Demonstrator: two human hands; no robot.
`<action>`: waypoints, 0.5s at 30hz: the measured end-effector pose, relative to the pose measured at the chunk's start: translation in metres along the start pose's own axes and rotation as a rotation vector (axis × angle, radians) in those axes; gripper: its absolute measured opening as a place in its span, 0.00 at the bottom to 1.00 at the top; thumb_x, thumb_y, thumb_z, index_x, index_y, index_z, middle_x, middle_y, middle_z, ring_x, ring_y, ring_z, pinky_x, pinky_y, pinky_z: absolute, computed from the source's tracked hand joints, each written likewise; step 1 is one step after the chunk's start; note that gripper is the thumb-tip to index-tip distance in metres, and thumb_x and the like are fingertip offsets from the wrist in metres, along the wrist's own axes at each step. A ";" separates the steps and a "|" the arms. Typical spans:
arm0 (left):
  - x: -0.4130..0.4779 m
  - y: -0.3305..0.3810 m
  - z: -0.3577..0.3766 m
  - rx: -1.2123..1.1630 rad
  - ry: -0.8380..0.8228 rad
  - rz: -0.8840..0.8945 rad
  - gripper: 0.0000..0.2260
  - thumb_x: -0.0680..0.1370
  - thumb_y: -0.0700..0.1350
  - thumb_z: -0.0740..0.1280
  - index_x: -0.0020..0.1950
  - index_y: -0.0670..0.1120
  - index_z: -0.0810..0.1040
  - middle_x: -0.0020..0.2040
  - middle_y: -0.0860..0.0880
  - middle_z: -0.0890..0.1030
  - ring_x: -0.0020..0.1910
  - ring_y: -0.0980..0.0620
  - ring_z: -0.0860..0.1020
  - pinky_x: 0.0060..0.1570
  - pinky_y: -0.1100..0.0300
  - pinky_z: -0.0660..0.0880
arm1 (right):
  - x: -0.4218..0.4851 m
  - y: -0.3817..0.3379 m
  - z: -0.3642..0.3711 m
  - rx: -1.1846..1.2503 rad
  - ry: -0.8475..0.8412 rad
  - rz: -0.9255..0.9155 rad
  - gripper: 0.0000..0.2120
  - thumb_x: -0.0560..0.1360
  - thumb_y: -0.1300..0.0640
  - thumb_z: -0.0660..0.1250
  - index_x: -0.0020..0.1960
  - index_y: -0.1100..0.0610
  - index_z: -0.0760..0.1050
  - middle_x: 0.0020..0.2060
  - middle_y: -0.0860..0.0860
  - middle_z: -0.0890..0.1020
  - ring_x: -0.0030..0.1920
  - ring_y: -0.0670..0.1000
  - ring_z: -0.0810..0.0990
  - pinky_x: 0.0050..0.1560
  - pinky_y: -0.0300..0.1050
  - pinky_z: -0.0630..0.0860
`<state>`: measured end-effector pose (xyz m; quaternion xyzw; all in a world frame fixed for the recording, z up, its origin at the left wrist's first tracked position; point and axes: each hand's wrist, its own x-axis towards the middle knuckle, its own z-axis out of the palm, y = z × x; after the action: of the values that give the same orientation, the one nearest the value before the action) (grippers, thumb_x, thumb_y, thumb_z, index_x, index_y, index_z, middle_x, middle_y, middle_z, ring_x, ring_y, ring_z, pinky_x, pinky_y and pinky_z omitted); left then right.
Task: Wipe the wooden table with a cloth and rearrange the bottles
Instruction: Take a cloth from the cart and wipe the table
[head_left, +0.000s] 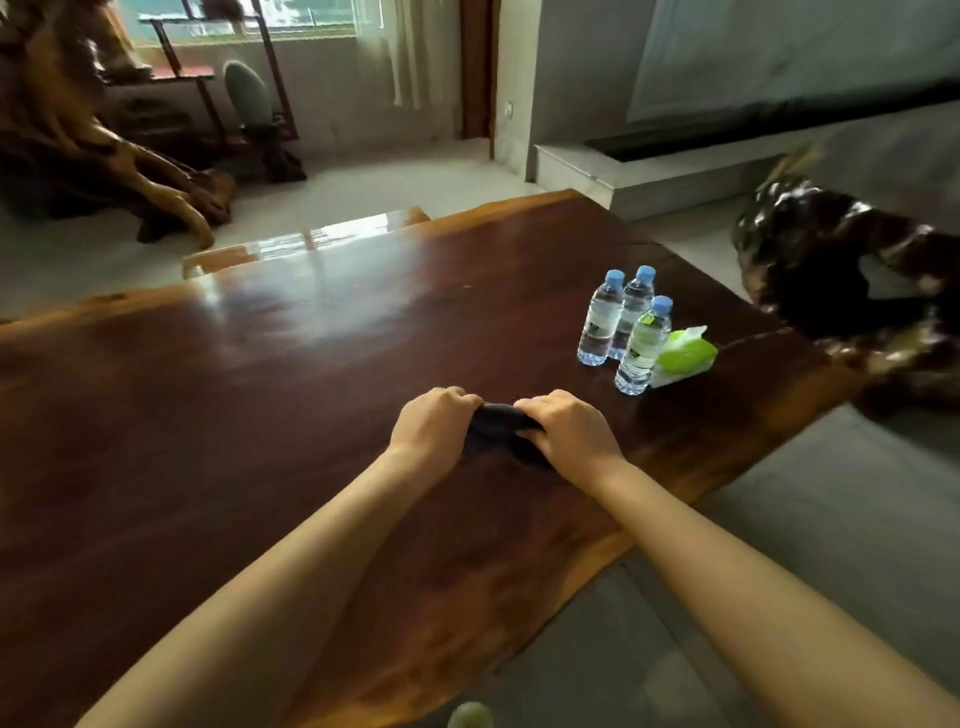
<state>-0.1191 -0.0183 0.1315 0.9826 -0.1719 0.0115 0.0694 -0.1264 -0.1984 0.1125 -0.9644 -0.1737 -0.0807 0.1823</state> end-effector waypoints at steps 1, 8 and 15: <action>0.011 0.001 0.006 0.001 -0.014 0.009 0.17 0.71 0.44 0.70 0.59 0.50 0.76 0.53 0.48 0.80 0.52 0.44 0.78 0.46 0.52 0.75 | 0.004 0.009 0.003 -0.004 -0.018 0.017 0.13 0.73 0.56 0.67 0.57 0.53 0.76 0.51 0.51 0.83 0.53 0.55 0.76 0.48 0.53 0.77; 0.080 -0.013 0.049 -0.017 -0.135 0.031 0.18 0.71 0.41 0.68 0.60 0.46 0.75 0.56 0.45 0.79 0.55 0.42 0.76 0.49 0.51 0.74 | 0.053 0.060 0.041 0.009 -0.182 0.076 0.14 0.76 0.55 0.63 0.61 0.54 0.73 0.54 0.53 0.81 0.55 0.55 0.74 0.55 0.52 0.73; 0.120 -0.050 0.116 -0.086 -0.243 0.002 0.19 0.74 0.40 0.65 0.64 0.49 0.72 0.61 0.47 0.77 0.61 0.44 0.74 0.54 0.51 0.74 | 0.080 0.094 0.101 0.058 -0.319 0.057 0.12 0.77 0.55 0.61 0.60 0.54 0.73 0.53 0.52 0.81 0.54 0.55 0.74 0.56 0.52 0.71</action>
<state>0.0103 -0.0283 0.0158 0.9727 -0.1805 -0.1147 0.0899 -0.0084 -0.2176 0.0065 -0.9638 -0.1754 0.0835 0.1825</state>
